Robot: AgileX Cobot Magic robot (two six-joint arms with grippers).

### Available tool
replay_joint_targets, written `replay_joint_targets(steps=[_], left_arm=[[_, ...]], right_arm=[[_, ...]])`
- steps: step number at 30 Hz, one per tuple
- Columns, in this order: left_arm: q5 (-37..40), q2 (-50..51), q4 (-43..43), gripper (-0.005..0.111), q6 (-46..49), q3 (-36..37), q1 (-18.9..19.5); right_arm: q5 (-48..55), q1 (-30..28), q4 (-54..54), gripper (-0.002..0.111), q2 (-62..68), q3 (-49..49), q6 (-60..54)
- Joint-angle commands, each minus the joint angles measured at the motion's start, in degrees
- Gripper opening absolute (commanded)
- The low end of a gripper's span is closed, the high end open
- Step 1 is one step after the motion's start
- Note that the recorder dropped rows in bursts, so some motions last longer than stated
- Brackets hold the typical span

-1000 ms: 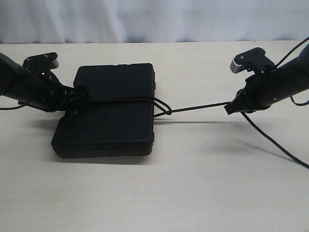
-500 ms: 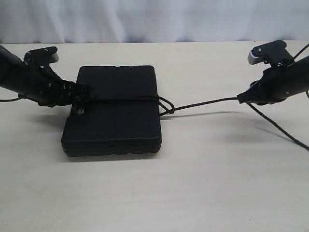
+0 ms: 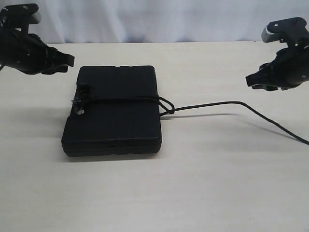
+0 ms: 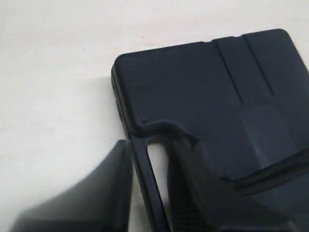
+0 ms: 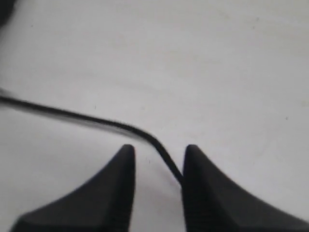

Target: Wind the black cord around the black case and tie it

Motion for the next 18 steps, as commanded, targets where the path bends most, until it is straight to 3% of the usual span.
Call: replay_joint_targets(steps=[1,4,7,12,15,18], left_arm=[[5.6,-3.2,10.0,0.000,-10.1,-0.4,0.1],[11.5,-4.7,22.3,0.000,-22.8,-0.4,0.1],[19.0,-6.8,33.8,0.000,-31.6,-0.4,0.1],[27.7,-13.2,36.5,0.000,-33.8,-0.2,0.0],[25.5,-19.6,36.0,0.000,-33.7,2.8,0.0],[16.8,-28.8,35.1,0.000,-33.7,8.6,0.0]], right_arm=[[17.6,-0.2,-18.7,0.004,-2.4,-4.5,19.6],[30.5,-0.2,-29.9,0.004,-3.4,-7.3,32.1],[38.1,-0.2,-36.6,0.004,-5.9,-7.8,37.3],[39.4,-0.2,-36.4,0.004,-13.8,-4.7,38.2],[36.2,-0.2,-35.9,0.004,-20.2,-2.0,38.2],[28.9,-0.2,-35.4,0.004,-28.2,1.8,38.2]])
